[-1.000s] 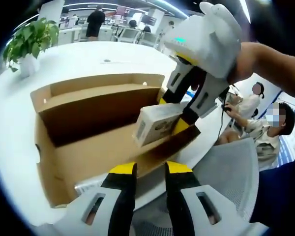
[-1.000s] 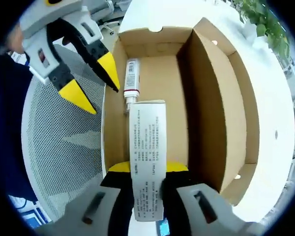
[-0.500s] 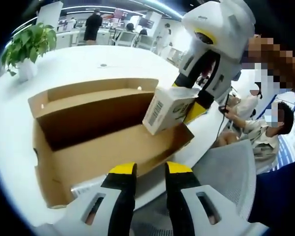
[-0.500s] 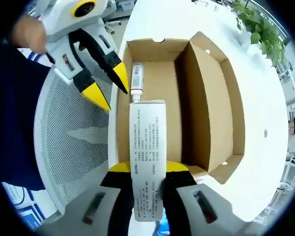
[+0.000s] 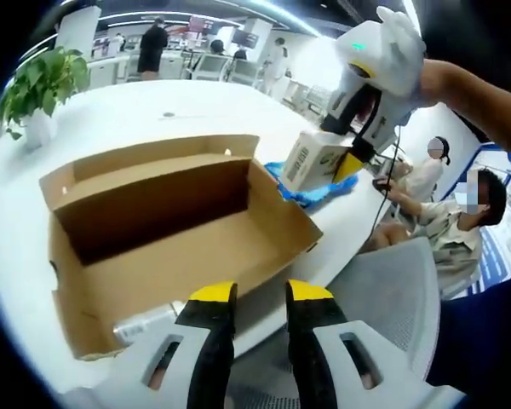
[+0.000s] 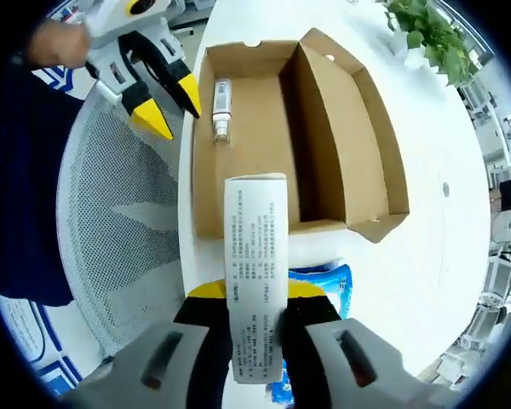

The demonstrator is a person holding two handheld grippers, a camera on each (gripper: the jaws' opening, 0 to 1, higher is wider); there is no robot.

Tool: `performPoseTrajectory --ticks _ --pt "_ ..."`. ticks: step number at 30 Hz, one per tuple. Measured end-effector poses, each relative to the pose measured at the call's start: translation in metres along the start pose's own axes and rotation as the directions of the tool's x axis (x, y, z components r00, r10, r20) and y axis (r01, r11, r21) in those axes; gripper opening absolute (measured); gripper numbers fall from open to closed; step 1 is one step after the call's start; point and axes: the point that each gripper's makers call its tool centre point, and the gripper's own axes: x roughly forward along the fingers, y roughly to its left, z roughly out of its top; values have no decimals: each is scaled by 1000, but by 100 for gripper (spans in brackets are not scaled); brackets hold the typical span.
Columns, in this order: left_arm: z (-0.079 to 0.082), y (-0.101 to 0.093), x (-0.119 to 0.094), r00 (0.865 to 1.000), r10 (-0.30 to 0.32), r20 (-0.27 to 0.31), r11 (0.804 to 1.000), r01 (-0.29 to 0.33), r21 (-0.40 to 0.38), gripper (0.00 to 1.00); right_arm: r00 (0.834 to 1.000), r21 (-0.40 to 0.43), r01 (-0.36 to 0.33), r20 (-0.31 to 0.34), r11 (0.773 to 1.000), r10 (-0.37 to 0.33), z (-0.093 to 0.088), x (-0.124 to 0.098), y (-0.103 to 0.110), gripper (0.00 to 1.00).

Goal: Operate the shoe box by opening the lid, removing the specified soft item, and placing it in the target area until the item is outside and the box remains undamaged.

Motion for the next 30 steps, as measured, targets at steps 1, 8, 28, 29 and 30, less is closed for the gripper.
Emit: performPoseTrajectory --ticks 1,8,28,29,30 --pt "0 -1 0 1000 1 -1 1000 -1 3 21 1000 3 2 -1 1000 -2 -4 0 -1 19" --pt "3 -9 4 1000 1 -21 1000 0 21 21 1000 35 17 -24 999 -16 -41 -1 -4 19" --pt "15 -30 27 998 6 -63 998 -2 63 21 998 109 17 -63 994 -11 -152 2 -16 19" --pt "15 -31 29 998 6 -65 998 -2 65 21 998 106 13 -70 994 -6 -158 4 -16 19" --pt "16 -32 31 998 7 -70 998 -3 62 21 997 102 11 -73 995 -3 -162 4 -17 19"
